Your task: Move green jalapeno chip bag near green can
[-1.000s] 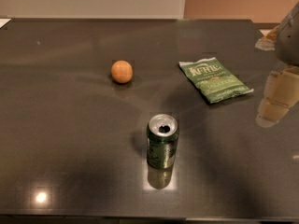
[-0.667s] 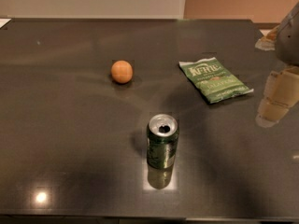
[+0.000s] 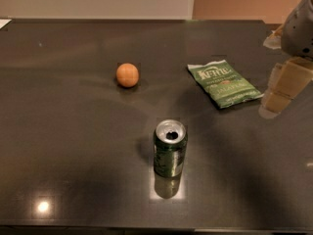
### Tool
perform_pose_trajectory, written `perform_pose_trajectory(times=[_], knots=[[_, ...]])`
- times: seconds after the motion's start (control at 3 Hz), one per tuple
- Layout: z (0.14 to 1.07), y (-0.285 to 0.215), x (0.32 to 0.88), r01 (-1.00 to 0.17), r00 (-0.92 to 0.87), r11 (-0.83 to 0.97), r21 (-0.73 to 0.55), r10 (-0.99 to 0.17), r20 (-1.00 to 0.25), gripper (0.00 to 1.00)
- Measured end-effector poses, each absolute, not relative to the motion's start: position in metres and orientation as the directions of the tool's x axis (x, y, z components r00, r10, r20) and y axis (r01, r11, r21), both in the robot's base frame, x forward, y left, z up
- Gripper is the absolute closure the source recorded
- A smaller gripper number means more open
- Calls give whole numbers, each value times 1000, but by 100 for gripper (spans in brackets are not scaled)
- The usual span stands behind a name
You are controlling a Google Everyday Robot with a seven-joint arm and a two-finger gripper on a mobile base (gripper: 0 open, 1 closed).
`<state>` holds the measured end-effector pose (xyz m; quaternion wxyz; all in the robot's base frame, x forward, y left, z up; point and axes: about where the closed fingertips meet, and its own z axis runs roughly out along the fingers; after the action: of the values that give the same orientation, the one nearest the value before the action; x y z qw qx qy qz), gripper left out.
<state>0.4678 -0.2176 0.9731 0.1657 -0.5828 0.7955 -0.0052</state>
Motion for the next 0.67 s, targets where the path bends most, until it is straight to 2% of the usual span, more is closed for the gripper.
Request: perform_pose_trajectory(times=[0.67], knots=[[946,-220,554,-897,-376,431,-94,-858,-350,0]])
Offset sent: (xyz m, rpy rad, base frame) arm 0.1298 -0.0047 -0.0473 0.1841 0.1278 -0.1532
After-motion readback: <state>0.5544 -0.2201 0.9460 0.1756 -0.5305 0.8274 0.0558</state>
